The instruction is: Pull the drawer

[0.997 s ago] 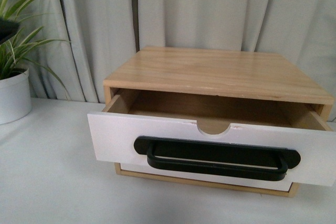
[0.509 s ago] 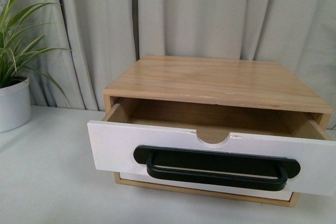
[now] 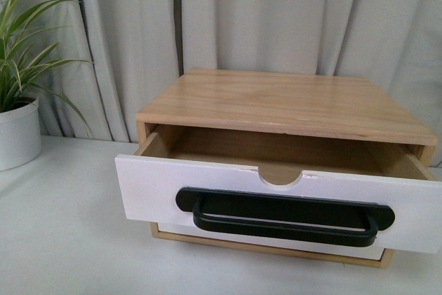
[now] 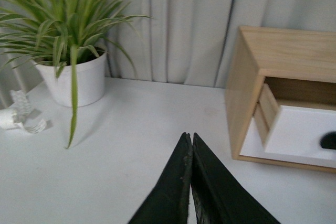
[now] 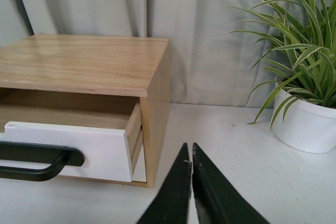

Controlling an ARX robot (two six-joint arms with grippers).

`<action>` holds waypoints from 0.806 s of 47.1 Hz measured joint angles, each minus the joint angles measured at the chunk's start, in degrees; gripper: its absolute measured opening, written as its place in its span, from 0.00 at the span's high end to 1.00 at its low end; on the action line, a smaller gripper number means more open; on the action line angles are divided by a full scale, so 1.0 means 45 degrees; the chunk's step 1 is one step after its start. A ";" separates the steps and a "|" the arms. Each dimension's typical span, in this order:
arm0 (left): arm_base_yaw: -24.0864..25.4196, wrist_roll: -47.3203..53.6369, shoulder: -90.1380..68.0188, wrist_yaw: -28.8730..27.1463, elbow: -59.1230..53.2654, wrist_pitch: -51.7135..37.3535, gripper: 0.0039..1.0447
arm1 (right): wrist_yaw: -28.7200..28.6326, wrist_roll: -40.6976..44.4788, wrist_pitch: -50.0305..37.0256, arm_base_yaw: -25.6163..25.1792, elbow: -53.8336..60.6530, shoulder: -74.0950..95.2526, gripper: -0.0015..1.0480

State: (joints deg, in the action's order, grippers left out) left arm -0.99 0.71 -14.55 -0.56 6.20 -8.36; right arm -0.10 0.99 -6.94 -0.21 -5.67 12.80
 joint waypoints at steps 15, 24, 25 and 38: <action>0.0194 -0.0141 0.1875 0.0141 -0.0588 0.1617 0.96 | -0.0024 -0.0053 0.1603 0.0005 0.0452 -0.2157 0.99; 0.0194 -0.0146 0.2667 0.0117 -0.0767 0.1880 0.96 | 0.0000 -0.0058 0.1569 0.0010 0.0763 -0.2472 0.99; 0.0194 -0.0146 0.2686 0.0117 -0.0801 0.1875 0.96 | -0.0005 -0.0058 0.1564 0.0010 0.0879 -0.2574 0.99; 0.0194 -0.0170 0.3177 0.0117 -0.1248 0.1875 0.96 | 0.0000 -0.0049 0.1579 0.0010 0.1171 -0.2788 0.98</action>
State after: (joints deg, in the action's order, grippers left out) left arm -0.12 -0.05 -0.25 -0.03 0.58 0.08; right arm -0.10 0.78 0.16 -0.16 -0.40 0.25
